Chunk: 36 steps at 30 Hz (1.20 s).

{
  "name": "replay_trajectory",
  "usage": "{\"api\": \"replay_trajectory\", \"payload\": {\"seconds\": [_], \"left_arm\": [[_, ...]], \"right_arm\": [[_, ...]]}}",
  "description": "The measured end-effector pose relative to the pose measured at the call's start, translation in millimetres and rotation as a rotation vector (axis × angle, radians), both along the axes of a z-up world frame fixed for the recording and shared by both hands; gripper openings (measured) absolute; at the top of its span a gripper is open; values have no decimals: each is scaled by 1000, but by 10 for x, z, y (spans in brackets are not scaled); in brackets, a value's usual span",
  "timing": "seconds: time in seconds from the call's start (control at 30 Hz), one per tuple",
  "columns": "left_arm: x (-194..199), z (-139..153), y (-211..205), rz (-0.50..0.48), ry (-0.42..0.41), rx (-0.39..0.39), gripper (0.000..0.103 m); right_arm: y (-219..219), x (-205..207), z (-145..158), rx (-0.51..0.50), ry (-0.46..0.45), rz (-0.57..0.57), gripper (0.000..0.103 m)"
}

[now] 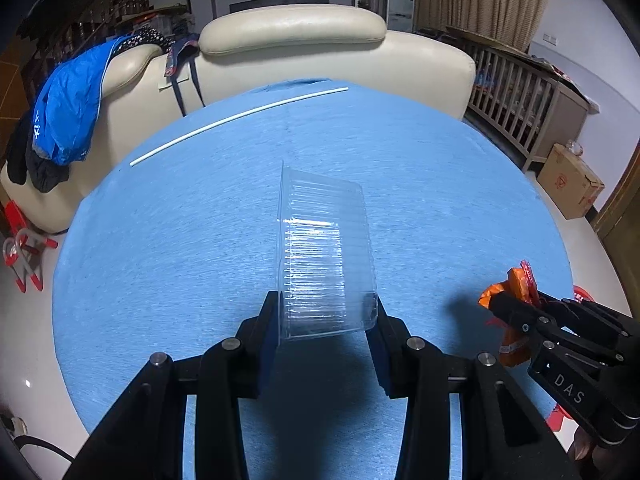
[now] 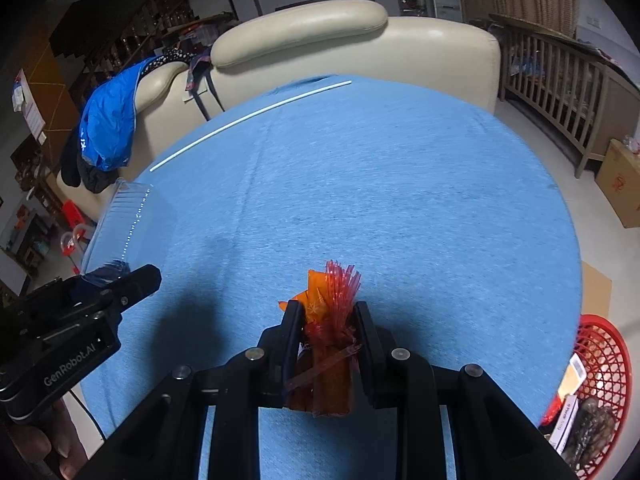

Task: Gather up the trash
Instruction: 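Carry the orange wrappers in the right tool while the left tool carries the container to the wastebasket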

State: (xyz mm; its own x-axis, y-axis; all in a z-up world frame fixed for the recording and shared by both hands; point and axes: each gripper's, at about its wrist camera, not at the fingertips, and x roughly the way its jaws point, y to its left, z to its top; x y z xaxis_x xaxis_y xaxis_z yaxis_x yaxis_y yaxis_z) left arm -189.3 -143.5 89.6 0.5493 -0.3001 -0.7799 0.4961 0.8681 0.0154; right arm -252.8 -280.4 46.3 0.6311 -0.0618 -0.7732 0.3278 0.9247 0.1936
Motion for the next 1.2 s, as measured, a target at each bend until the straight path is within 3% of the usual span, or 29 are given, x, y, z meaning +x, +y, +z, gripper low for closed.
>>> {"api": "replay_trajectory", "payload": {"seconds": [1.2], "left_arm": [[-411,36,-360,-110,-34,20,43]], "right_arm": [[-413,-636,83,8,-45,-152,28]]}}
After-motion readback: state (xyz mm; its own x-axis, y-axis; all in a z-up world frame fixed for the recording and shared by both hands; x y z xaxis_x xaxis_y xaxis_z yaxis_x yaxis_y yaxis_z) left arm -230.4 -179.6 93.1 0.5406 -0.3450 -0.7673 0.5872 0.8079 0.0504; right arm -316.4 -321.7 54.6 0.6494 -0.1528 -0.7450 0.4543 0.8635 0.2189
